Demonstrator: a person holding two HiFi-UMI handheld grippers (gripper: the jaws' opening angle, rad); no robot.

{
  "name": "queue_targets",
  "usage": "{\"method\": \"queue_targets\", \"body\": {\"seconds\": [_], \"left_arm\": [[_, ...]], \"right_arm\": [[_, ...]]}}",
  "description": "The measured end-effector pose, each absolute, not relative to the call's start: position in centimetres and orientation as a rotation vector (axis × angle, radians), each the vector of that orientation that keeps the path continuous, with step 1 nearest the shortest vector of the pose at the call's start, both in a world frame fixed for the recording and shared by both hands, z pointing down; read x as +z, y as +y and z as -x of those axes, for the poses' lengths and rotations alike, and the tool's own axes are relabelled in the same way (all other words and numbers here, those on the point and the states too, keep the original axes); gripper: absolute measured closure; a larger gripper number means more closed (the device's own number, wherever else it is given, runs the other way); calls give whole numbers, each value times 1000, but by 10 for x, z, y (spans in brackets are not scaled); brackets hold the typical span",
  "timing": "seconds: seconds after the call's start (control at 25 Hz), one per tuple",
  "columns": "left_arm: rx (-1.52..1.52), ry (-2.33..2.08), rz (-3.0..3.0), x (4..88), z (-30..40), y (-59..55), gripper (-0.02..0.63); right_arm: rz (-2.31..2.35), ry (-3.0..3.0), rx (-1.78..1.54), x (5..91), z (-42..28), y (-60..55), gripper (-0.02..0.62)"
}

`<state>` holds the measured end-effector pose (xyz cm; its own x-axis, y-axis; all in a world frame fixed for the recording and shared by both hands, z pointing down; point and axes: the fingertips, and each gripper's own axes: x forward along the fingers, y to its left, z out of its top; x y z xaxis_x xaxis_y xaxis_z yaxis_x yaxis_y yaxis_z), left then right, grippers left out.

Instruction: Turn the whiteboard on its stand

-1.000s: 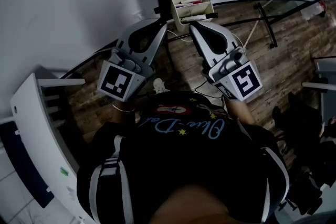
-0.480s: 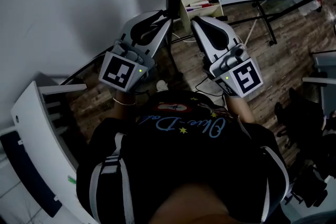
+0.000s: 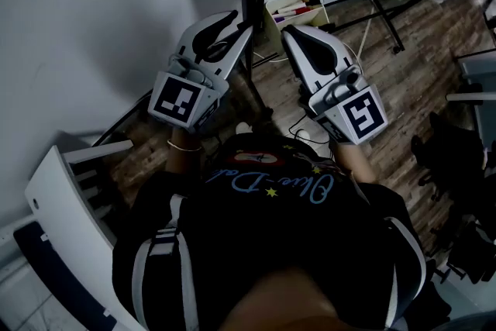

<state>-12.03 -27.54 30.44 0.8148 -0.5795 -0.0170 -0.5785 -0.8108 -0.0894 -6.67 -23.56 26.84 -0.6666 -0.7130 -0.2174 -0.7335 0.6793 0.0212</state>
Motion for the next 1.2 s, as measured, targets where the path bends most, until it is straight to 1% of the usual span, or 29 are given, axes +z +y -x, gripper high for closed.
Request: {"method": "queue_targets", "body": {"seconds": [0.16, 0.28, 0.76, 0.84, 0.92, 0.96, 1.0, 1.2], "left_arm": [[-40, 909, 2925, 308, 121, -286, 465], [-27, 896, 2939, 309, 119, -293, 448], [-66, 835, 2969, 318, 112, -319, 439], [-79, 819, 2971, 320, 110, -322, 413], [-85, 796, 2976, 321, 109, -324, 406], [-86, 783, 2979, 321, 107, -324, 385], [-86, 773, 2982, 321, 106, -326, 377], [-89, 731, 2996, 323, 98, -332, 377]], "right_arm": [[1211, 2662, 161, 263, 66, -237, 574], [1275, 2674, 169, 267, 63, -238, 572], [1369, 2650, 171, 271, 62, -250, 572], [1372, 2649, 171, 271, 63, -254, 572], [1374, 2651, 169, 271, 65, -258, 572], [1374, 2652, 168, 272, 65, -259, 572], [1375, 2653, 168, 272, 66, -261, 572], [1390, 2654, 165, 274, 65, -270, 572]]}}
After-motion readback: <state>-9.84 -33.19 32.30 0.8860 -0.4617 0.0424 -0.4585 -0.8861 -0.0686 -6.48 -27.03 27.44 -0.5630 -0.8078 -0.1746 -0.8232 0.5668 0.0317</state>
